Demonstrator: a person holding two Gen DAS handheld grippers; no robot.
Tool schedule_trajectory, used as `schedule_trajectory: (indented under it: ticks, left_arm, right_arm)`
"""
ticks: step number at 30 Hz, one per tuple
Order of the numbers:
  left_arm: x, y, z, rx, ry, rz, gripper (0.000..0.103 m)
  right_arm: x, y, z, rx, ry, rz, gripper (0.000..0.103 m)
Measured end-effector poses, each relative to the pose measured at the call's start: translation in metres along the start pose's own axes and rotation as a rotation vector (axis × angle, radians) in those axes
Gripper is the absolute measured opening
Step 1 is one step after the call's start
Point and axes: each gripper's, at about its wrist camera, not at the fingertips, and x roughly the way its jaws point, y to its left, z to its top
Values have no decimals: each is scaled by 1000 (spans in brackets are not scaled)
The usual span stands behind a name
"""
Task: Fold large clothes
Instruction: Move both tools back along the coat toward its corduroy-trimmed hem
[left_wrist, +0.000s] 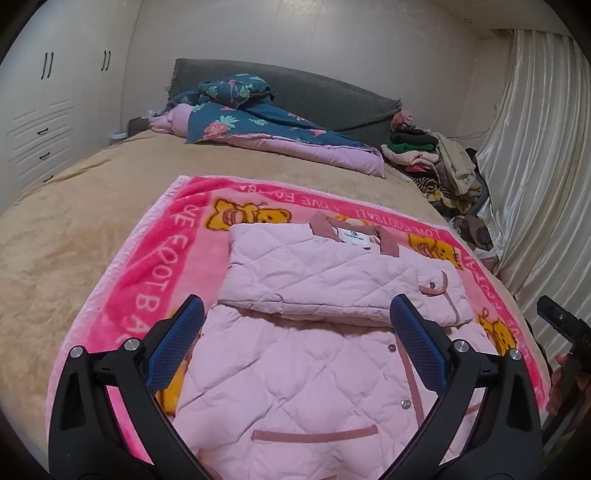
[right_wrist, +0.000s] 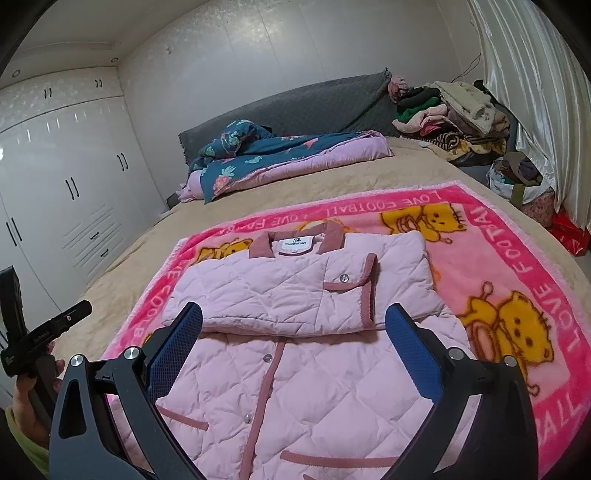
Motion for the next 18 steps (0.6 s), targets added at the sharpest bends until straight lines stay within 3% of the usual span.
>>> schedule_trajectory:
  ticks: [18]
  left_arm:
    - [-26, -9, -25, 55, 23, 33, 95]
  right_arm:
    - [-40, -15, -23, -45, 8, -42, 99]
